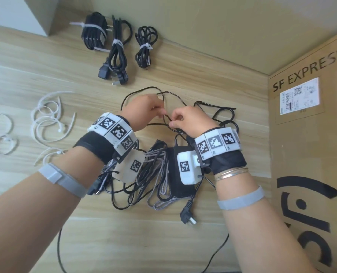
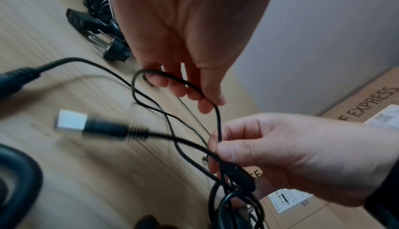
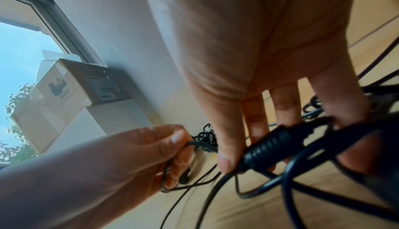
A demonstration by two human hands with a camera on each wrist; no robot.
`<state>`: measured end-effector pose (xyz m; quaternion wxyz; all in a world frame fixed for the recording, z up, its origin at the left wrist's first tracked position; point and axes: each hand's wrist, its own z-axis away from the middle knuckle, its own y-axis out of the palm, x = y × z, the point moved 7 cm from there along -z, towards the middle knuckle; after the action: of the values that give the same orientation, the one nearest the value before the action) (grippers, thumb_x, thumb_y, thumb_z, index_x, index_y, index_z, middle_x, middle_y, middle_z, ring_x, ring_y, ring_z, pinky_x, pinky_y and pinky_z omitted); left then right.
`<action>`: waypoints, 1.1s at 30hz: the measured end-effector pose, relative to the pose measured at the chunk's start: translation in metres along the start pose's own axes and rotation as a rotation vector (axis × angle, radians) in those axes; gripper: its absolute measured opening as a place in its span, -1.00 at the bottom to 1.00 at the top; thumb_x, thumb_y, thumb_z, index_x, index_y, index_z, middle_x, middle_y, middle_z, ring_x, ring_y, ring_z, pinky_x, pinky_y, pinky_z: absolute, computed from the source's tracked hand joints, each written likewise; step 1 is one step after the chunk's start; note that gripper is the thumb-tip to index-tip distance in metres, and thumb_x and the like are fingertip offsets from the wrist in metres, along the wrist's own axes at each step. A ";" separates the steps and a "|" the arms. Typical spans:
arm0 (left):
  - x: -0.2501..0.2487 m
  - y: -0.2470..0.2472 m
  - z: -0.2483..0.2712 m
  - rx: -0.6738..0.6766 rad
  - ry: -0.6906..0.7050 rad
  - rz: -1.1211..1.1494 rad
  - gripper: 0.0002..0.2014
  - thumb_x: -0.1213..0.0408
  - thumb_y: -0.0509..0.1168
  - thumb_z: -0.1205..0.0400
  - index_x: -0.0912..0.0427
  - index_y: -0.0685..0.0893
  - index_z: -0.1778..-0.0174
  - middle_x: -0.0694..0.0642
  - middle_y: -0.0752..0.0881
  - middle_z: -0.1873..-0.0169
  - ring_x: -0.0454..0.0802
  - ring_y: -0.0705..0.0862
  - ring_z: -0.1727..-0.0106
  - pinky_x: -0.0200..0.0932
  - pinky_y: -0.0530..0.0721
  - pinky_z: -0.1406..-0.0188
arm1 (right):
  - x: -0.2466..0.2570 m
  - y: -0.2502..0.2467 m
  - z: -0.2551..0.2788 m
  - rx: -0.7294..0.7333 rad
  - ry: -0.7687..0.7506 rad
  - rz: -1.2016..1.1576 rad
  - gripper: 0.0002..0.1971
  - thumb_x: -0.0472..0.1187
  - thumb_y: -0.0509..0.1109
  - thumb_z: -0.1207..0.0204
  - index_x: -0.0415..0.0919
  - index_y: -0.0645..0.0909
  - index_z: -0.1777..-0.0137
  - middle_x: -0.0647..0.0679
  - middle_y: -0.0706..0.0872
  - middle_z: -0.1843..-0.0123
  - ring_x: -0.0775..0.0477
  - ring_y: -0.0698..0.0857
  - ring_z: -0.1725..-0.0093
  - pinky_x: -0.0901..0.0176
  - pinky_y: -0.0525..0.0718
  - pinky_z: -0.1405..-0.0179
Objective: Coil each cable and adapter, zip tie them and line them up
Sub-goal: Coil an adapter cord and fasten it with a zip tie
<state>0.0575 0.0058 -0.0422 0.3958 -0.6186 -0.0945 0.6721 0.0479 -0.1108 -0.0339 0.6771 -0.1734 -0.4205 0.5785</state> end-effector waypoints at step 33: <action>-0.005 0.042 0.010 0.412 -0.152 0.178 -0.63 0.41 0.00 -0.67 0.05 0.66 -0.20 0.02 0.67 -0.09 -0.03 0.58 -0.12 -0.27 0.45 -0.15 | -0.012 -0.025 0.013 -0.154 -0.030 0.067 -0.83 -0.06 0.28 -0.59 -0.05 0.49 0.23 0.13 0.74 0.23 -0.03 0.68 0.14 -0.03 0.64 0.00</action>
<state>0.0304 -0.0222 -0.0622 0.4445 -0.4783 0.0700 0.7542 0.0537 -0.1325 -0.0127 0.6355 -0.2303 -0.4680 0.5693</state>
